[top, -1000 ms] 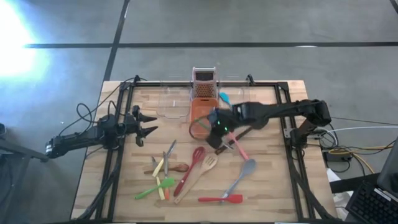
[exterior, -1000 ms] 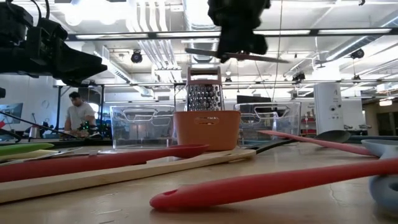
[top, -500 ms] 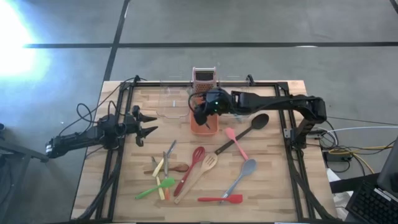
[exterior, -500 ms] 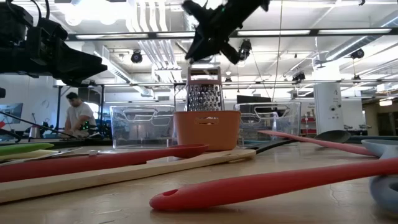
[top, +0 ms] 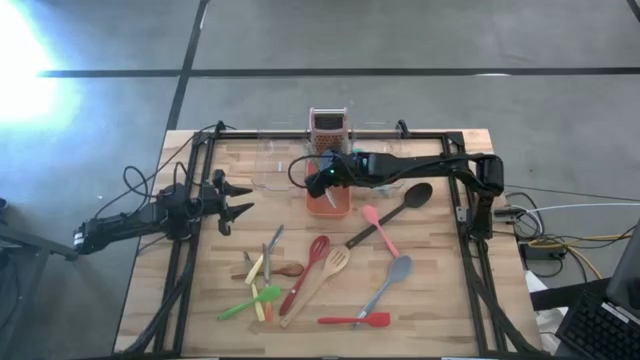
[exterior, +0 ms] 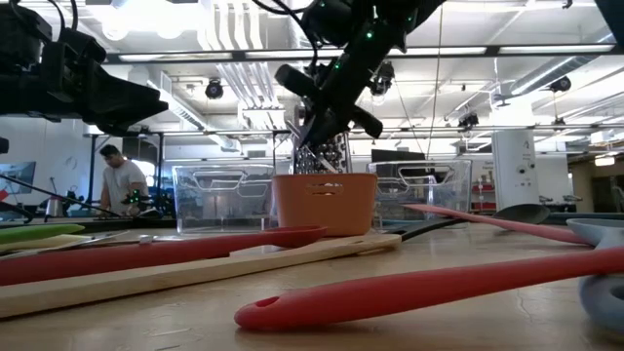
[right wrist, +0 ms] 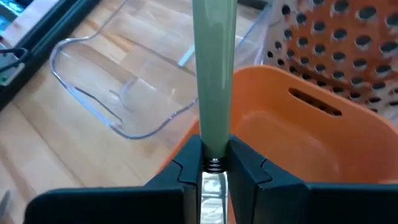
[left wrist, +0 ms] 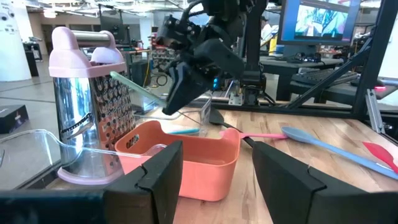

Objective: Pick & Place Kitchen Items
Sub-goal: Put the green table knife into the orange bin

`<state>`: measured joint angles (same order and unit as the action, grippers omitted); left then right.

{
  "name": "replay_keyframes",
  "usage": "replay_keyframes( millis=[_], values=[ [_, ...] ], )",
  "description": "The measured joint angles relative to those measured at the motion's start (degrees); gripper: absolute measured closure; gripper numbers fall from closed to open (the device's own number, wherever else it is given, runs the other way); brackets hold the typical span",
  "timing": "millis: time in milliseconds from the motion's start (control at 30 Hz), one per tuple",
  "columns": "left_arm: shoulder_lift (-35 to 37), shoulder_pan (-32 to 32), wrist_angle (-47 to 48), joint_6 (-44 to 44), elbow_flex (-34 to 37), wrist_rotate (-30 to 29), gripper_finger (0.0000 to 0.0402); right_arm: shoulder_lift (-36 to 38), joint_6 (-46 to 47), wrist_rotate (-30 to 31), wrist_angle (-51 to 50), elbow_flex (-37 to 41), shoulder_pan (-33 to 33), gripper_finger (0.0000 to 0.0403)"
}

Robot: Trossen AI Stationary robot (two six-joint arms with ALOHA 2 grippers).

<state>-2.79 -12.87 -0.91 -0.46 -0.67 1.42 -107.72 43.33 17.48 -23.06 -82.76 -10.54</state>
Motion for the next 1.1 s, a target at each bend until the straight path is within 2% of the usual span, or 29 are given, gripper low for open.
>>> replay_keyframes(
  millis=[300,867,1100],
  values=[
    [0.0,-0.01,0.02,-0.01,0.0,-0.01,0.0204,-0.25,1.31,0.74,-3.78,1.32,-0.25,0.0369],
    [0.0,-0.01,0.04,-0.01,0.0,-0.01,0.0204,-0.26,-0.47,2.24,-0.31,4.26,-0.52,0.0369],
    [0.0,0.0,0.04,0.0,0.0,-0.01,0.0204,-4.75,-1.93,1.11,-0.49,2.63,-0.62,0.0369]
  ],
)
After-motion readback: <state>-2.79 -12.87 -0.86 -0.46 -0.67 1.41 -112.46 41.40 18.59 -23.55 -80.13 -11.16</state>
